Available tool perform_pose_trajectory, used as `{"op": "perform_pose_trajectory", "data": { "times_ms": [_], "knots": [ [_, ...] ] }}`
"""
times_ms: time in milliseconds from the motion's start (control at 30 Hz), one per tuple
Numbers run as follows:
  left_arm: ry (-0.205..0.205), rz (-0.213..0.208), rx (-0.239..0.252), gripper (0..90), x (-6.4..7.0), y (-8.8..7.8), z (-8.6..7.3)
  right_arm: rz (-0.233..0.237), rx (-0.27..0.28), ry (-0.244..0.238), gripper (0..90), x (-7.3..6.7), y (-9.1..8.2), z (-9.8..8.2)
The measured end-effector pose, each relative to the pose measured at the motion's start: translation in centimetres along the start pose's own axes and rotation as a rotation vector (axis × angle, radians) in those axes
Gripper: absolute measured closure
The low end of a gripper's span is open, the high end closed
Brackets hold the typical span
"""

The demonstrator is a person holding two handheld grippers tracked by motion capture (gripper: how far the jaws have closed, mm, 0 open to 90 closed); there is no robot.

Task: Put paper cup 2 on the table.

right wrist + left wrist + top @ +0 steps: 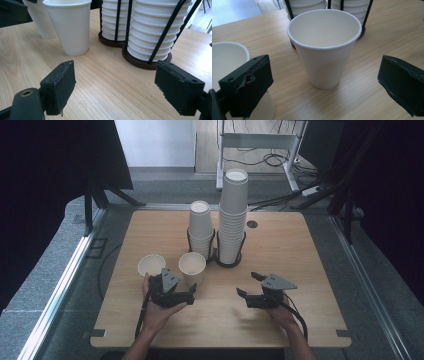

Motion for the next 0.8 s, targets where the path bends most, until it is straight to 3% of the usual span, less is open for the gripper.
{"op": "perform_pose_trajectory", "data": {
  "times_ms": [200, 267, 400, 567, 800],
  "knots": [
    [-0.020, -0.082, -0.004, 1.0, -0.2, -1.5, -1.0, -0.004, -0.005, 0.000, 16.5, 0.0, -0.6, 0.1],
    [-0.005, -0.122, -0.011, 2.2, 0.0, -1.7, -1.4, -0.005, -0.006, -0.003, 16.6, -0.1, -1.0, 0.0],
    [-0.026, -0.185, -0.041, 2.1, 0.0, -1.5, -2.2, 0.004, -0.013, 0.006, 16.6, -0.3, -1.8, -0.2],
    [-0.032, -0.209, -0.070, 3.4, 0.0, -1.2, -3.1, 0.019, -0.029, 0.016, 16.6, -0.6, -2.8, -0.8],
    [-0.004, -0.241, -0.084, 4.6, 0.7, -0.9, -3.6, 0.019, -0.059, 0.016, 17.0, -0.5, -3.2, -1.6]
  ]
}}
Point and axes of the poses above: each handheld gripper's, and its own axes: y roughly forward along the jaws, z roughly out of its top, x roughly to its right, the point moved 4 cm from there along y, roughly forward along the jaws, and after that the axes turned 2 degrees about x, right-handed, at the moved point
